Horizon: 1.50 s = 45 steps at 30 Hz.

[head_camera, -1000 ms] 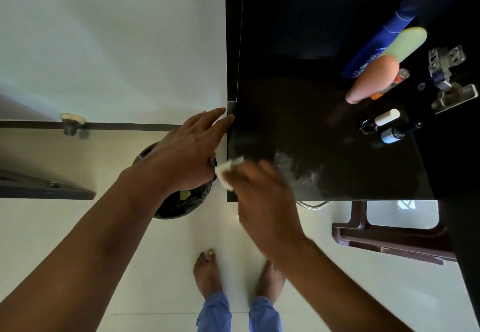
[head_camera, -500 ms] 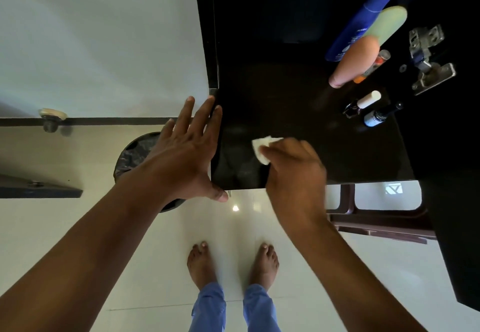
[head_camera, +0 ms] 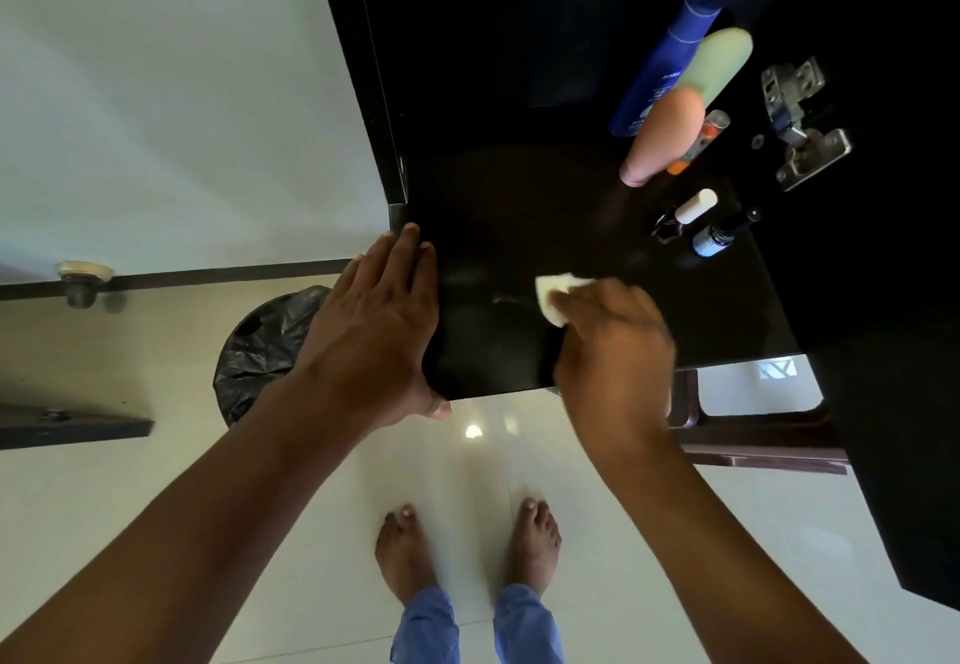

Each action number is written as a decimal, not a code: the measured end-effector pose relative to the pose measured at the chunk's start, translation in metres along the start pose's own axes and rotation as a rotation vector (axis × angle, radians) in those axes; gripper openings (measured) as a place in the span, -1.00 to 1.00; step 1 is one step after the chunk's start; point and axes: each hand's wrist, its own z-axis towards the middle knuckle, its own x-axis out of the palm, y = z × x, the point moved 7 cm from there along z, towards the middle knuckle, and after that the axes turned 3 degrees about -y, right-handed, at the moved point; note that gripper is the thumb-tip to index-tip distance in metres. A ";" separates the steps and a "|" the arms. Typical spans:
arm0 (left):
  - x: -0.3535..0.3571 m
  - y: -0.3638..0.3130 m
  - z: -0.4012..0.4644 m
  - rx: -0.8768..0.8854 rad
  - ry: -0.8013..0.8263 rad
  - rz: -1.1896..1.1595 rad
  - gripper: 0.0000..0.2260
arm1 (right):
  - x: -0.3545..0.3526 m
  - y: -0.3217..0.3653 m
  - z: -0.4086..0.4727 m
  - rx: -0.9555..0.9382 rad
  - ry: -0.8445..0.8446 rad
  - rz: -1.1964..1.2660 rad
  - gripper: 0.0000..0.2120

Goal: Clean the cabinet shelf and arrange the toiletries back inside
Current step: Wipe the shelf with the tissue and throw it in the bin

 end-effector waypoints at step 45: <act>-0.032 -0.094 0.072 0.014 0.138 0.177 0.33 | -0.045 -0.142 -0.012 0.285 0.156 -0.162 -0.52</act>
